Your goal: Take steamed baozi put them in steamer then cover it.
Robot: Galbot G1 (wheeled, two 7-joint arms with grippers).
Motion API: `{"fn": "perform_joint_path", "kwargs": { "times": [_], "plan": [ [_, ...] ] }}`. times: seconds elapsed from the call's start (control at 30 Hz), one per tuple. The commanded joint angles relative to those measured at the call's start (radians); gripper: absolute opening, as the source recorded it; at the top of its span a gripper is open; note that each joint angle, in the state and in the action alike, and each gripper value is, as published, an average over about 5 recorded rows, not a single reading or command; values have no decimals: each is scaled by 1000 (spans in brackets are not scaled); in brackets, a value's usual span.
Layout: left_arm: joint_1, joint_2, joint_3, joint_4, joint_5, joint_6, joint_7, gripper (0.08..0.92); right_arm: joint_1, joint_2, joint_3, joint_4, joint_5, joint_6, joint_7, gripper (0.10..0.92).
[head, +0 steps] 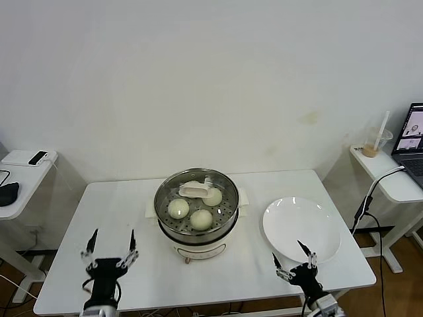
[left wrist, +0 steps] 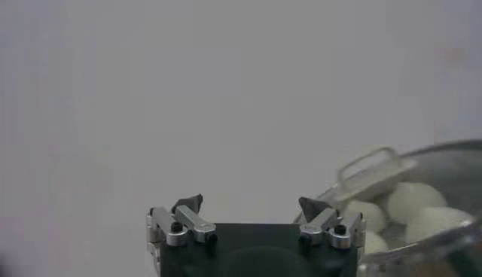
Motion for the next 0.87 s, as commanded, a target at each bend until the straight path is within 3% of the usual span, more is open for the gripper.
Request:
{"fn": "perform_joint_path", "kwargs": {
  "times": [0.03,0.87],
  "plan": [
    [150,-41,-83,51,-295,-120,10,823,-33,-16,13,40,64,-26,-3,823],
    [156,-44,-102,55,-203,-98,79,823,-61,-14,-10,116,149,-112,16,823]
  ]
}}
